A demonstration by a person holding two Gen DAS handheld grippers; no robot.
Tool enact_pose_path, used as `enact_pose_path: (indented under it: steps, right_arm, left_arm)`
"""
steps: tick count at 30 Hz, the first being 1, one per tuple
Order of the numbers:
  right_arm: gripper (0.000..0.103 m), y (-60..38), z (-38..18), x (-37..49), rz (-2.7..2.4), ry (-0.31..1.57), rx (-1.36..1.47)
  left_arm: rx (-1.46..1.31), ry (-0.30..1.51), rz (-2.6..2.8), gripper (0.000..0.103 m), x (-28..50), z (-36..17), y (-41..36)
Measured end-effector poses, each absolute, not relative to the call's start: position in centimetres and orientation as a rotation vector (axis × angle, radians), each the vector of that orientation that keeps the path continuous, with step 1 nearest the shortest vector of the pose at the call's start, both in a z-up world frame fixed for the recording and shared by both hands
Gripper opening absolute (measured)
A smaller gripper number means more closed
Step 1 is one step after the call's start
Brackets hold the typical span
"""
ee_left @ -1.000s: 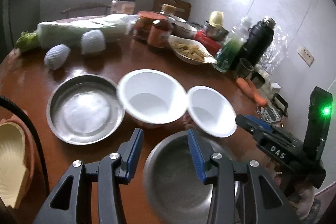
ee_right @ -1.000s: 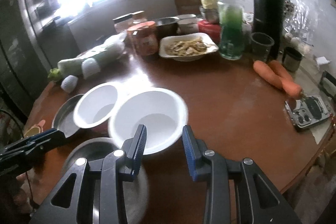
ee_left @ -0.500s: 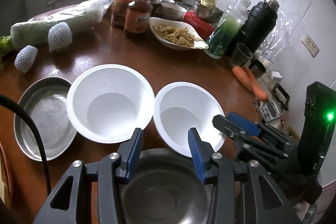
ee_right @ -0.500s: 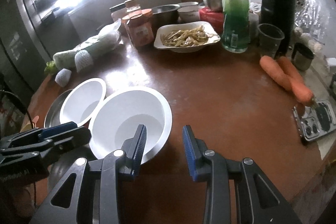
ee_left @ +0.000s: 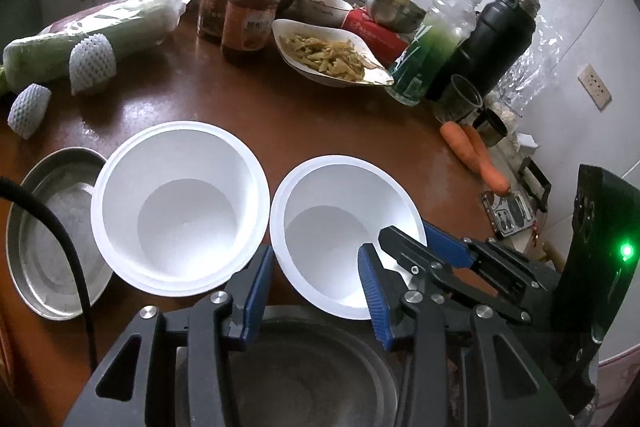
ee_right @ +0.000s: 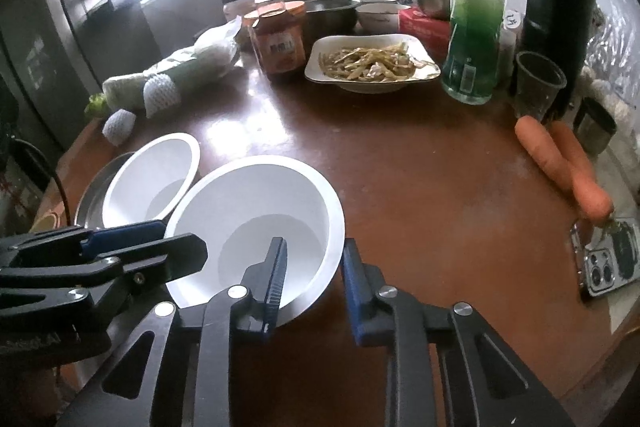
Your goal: Organize plates and bowls
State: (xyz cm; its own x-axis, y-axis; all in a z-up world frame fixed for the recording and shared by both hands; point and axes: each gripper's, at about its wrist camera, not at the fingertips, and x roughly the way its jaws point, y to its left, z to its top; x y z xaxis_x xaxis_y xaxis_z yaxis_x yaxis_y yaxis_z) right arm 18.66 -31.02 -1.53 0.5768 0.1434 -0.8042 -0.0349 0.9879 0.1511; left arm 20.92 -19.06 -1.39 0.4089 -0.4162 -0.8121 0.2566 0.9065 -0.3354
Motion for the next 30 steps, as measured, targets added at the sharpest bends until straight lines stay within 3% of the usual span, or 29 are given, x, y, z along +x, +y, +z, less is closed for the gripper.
enact_pose_path:
  steps: [30]
  right_arm:
    - [0.025,-27.7,5.7,15.4,0.189,0.794,0.091]
  left_arm:
    - [-0.166,0.887,-0.388,0.044,16.3,5.3,-15.3]
